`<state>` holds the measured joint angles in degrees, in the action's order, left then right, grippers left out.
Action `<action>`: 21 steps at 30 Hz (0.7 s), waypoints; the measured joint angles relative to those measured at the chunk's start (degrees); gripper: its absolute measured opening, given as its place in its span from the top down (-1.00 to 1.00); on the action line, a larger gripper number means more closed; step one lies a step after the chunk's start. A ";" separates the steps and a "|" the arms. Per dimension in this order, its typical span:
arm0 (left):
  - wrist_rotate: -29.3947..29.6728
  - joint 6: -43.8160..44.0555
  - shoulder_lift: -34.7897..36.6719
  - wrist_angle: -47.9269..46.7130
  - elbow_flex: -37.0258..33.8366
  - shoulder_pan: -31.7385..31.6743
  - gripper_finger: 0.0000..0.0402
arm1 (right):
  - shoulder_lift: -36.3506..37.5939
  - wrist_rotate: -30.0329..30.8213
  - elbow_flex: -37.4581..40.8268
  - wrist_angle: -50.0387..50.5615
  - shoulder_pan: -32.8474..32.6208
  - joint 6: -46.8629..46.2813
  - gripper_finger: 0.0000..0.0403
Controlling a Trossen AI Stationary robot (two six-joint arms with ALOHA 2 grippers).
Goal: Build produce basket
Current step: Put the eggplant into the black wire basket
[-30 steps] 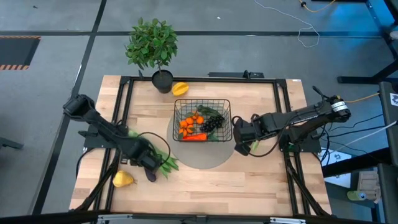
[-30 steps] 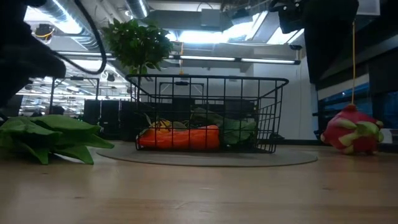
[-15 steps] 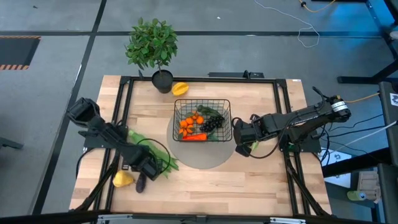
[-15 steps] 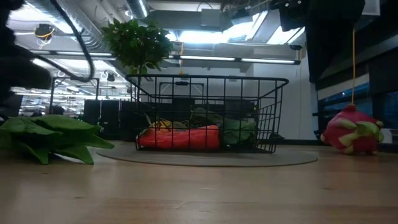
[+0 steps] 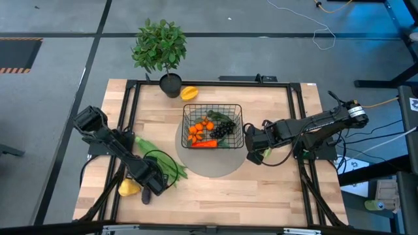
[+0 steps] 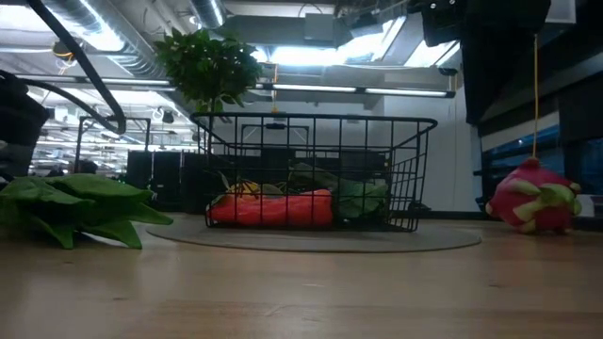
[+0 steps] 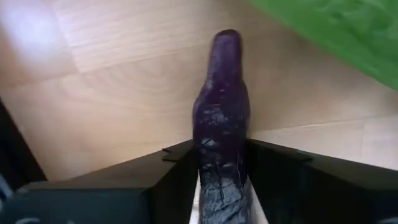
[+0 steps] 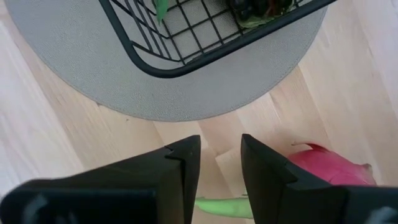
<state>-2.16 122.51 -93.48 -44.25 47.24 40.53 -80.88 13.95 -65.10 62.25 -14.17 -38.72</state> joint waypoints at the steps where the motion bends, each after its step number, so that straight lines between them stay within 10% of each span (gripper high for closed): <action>1: 0.53 -0.67 0.39 -0.33 -0.03 0.02 0.46 | 0.00 0.01 0.00 -0.07 0.00 0.00 0.48; 7: 1.37 -3.10 1.52 -0.97 0.00 0.04 0.82 | 0.00 0.01 0.00 -0.50 0.00 0.04 0.48; 21: 4.76 -25.49 1.52 -8.09 16.09 -2.04 0.82 | 0.00 0.01 0.00 -0.61 0.00 0.22 0.48</action>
<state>2.60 97.02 -91.96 -52.34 63.33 38.50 -80.88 13.96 -65.10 61.64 -14.17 -38.50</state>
